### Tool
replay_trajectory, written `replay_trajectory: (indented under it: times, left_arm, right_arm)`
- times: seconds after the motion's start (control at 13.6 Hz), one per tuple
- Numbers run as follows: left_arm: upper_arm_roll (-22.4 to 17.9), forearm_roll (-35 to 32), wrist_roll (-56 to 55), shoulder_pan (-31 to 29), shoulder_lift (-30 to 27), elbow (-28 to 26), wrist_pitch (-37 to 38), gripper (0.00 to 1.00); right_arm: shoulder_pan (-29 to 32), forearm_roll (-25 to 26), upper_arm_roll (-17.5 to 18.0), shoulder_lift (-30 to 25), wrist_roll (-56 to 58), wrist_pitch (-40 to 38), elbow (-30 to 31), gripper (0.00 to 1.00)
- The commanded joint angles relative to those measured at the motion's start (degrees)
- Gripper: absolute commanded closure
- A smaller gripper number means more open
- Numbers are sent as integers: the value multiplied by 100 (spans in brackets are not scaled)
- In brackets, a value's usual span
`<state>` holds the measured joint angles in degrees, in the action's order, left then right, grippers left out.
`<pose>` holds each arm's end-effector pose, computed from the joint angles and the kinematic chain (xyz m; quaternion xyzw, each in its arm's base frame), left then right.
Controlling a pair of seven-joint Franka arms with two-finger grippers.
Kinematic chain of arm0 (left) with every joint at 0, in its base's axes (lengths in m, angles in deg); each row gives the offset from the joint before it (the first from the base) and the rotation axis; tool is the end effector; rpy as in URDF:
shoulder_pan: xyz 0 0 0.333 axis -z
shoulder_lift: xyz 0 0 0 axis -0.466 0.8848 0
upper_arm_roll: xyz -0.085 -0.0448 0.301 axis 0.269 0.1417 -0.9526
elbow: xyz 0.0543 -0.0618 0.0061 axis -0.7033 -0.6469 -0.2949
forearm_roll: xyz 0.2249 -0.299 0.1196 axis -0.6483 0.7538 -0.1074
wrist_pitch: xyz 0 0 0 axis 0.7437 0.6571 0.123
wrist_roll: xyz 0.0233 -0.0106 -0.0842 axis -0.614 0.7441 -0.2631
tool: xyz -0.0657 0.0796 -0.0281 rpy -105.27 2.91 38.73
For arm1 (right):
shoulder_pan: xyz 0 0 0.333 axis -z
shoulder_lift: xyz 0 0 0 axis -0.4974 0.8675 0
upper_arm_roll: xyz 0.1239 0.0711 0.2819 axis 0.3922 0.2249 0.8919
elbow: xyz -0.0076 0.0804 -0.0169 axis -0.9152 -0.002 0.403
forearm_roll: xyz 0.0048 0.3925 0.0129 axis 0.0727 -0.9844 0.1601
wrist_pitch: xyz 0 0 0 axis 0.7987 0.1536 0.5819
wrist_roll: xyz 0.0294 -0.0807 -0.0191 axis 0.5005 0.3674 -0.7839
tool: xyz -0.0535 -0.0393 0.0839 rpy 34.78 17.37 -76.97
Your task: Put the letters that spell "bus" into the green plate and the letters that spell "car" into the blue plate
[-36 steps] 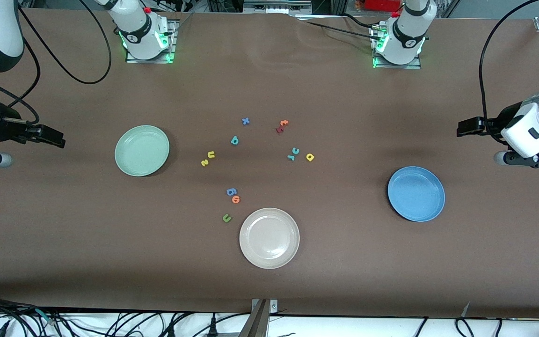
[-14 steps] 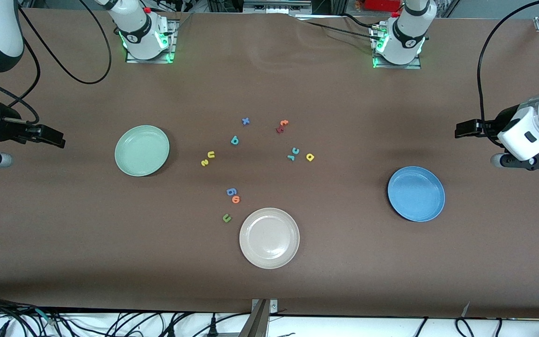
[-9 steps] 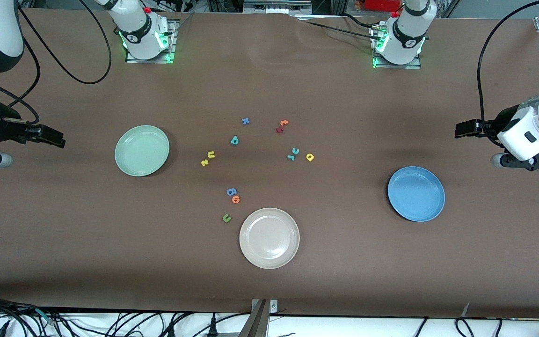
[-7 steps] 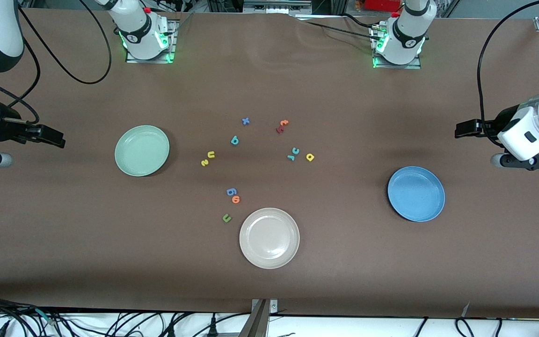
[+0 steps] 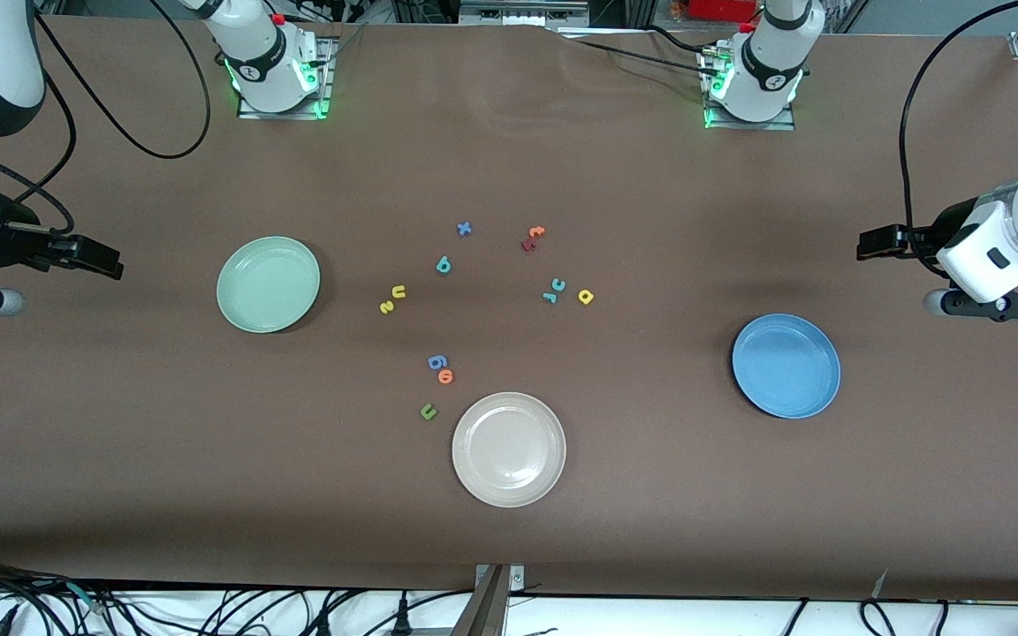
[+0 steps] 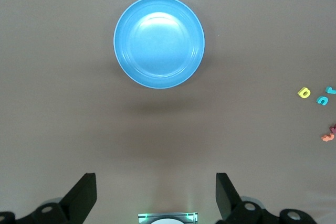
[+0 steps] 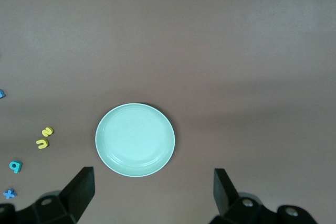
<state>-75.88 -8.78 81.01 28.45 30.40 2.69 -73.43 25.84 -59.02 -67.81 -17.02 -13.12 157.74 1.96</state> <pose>0.5980 -0.0094 0.5248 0.9907 -0.0171 -0.1341 0.0126 0.6068 -0.0067 0.5391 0.9980 -0.0472 -0.0375 0.0188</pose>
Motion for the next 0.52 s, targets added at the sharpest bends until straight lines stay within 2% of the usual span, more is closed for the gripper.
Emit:
replay_trajectory:
  times: [0.0,0.44]
  left_arm:
    - [3,-93,-13,29,40,129,102,0]
    - [3,-102,-22,55,40,121,102,0]
  right_arm:
    - [-23,30,-23,-81,-83,-32,12,0]
    - [-23,30,-23,-72,-83,-32,12,0]
